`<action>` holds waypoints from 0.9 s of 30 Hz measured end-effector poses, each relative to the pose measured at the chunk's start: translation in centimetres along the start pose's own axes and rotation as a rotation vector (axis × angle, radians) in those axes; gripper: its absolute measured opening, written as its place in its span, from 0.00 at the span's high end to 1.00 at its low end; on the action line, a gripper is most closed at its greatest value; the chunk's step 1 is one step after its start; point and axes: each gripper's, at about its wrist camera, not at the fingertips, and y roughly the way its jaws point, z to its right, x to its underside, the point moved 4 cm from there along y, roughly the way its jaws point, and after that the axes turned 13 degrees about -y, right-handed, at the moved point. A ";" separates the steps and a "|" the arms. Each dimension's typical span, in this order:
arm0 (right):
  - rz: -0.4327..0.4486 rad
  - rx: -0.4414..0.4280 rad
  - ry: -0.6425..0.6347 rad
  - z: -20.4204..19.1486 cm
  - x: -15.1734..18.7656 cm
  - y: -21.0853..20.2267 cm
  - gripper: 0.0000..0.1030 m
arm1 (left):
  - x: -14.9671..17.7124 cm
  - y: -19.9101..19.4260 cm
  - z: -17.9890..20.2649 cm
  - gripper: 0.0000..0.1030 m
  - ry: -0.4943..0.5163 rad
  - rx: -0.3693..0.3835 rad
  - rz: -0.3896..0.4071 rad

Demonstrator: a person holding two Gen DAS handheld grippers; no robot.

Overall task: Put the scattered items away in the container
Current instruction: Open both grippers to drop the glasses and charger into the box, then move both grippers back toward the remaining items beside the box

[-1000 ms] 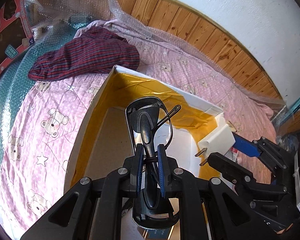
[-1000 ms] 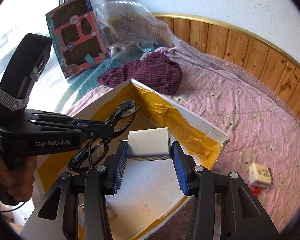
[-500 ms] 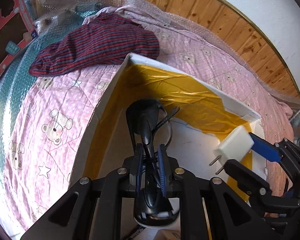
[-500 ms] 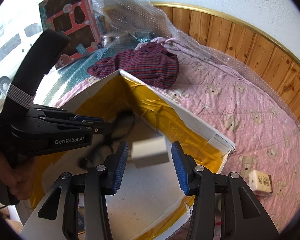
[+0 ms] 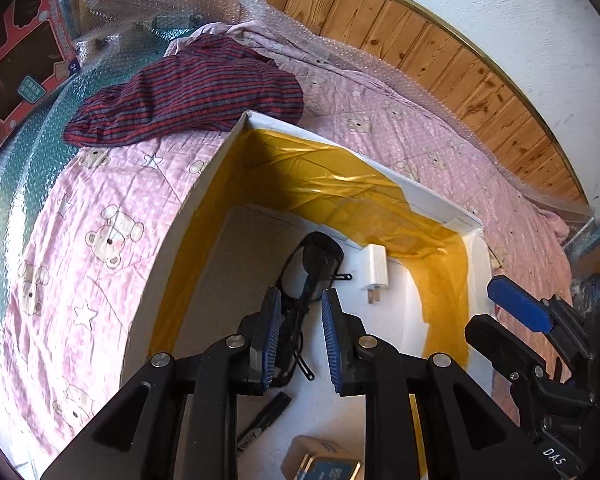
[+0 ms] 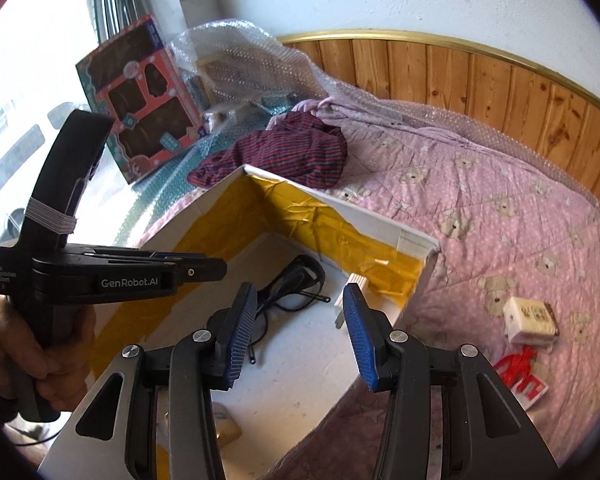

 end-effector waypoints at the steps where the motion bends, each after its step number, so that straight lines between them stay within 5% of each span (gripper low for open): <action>1: 0.005 -0.005 0.014 -0.1 0.4 -0.5 0.53 | 0.3 -0.2 0.1 0.78 -0.001 0.005 -0.002; 27: 0.044 -0.057 0.138 -3.2 9.6 -9.5 0.57 | 12.5 -9.2 5.4 0.73 0.125 0.099 0.068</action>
